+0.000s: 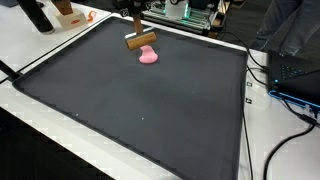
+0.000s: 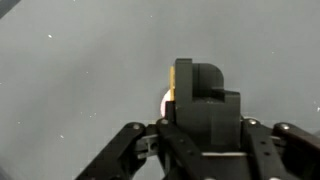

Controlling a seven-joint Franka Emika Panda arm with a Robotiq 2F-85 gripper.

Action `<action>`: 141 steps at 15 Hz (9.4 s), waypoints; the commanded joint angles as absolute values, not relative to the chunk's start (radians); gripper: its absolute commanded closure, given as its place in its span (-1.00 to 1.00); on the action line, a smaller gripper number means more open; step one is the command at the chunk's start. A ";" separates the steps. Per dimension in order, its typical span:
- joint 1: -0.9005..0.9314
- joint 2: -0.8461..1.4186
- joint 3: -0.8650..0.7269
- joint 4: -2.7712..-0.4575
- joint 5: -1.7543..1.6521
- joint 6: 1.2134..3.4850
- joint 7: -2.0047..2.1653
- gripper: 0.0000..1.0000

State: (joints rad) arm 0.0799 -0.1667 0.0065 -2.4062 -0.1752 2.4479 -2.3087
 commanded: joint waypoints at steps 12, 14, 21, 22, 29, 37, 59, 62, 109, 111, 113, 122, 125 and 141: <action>0.078 -0.159 -0.066 -2.620 -0.101 2.711 -2.647 0.52; 0.075 -0.140 -0.061 -2.620 -0.095 2.746 -2.651 0.52; 0.085 -0.089 -0.051 -2.595 -0.062 2.761 -2.658 0.52; 0.090 -0.083 -0.050 -2.589 -0.045 2.755 -2.666 0.52; 0.096 -0.047 -0.037 -2.554 0.021 2.751 -2.699 0.52; 0.097 -0.025 -0.013 -2.545 0.024 2.751 -2.703 0.52; 0.110 -0.018 0.022 -2.537 0.141 2.783 -2.696 0.52; 0.112 -0.018 0.027 -2.532 0.160 2.780 -2.703 0.52; 0.064 -0.089 -0.018 -2.040 0.003 2.004 -1.775 0.52; 0.037 -0.045 -0.037 -2.009 0.045 1.998 -1.736 0.52; 0.010 0.001 -0.051 -1.981 0.077 1.988 -1.685 0.52; -0.093 0.186 -0.066 -1.882 0.212 1.923 -1.438 0.52; -0.119 0.235 -0.063 -1.847 0.227 1.886 -1.375 0.52; -0.183 0.392 -0.046 -1.712 0.233 1.711 -1.235 0.52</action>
State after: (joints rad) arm -0.1588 0.3680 -0.0633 -1.7520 0.2072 1.7610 -1.2532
